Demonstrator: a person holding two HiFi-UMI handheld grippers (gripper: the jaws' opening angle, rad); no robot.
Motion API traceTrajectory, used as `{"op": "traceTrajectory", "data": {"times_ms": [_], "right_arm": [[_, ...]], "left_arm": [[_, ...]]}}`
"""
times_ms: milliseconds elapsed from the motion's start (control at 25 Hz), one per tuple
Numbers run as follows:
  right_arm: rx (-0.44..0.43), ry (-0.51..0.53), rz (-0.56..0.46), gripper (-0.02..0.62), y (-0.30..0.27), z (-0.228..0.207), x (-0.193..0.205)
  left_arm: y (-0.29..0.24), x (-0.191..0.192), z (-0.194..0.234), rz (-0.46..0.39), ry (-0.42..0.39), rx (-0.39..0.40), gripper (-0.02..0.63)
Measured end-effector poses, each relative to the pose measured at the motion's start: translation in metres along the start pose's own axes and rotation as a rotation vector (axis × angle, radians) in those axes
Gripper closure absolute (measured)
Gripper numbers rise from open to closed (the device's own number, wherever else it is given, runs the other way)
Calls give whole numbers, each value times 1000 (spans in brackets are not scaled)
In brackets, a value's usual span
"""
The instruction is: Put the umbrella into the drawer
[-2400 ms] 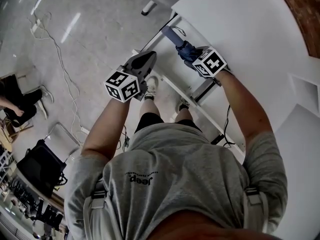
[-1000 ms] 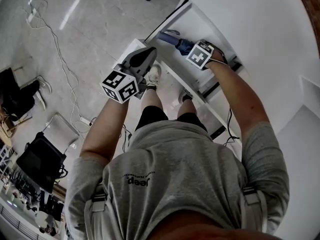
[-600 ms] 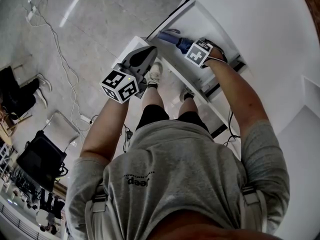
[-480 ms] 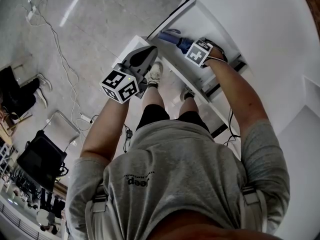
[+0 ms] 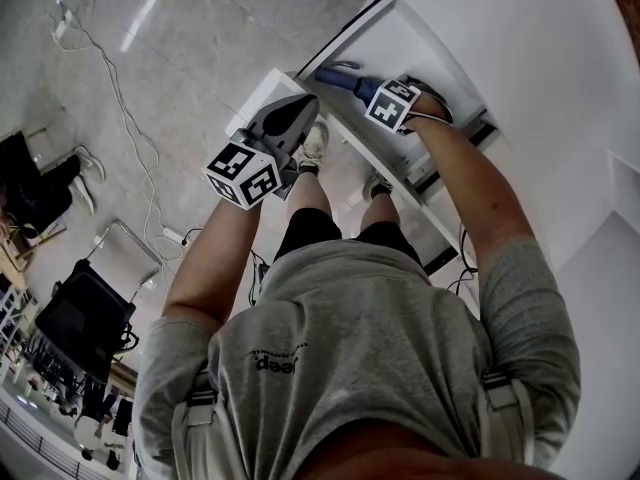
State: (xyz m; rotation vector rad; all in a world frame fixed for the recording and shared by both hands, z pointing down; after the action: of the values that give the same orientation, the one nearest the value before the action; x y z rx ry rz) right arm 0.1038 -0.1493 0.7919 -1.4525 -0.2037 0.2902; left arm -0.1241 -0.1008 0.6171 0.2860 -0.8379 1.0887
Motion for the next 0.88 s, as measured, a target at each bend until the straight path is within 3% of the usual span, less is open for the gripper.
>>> {"op": "traceTrajectory", "data": {"times_ms": [880], "right_arm": [[39, 5, 12, 324, -13, 7, -2]], "left_arm": [[6, -1, -5, 10, -2, 5, 588]]}}
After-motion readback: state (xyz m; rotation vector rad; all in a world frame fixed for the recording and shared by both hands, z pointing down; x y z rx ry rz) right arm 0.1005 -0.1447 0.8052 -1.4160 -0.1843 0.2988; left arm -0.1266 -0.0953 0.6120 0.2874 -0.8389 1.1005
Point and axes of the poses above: the fingertips, and each gripper's own axes: y backward along the fingers, z to its left, x out of its underside, the point moved 9 cm from there along y, backward along the fingers, and after that the axes turned 12 degrees about x, right-handed, at the moved point
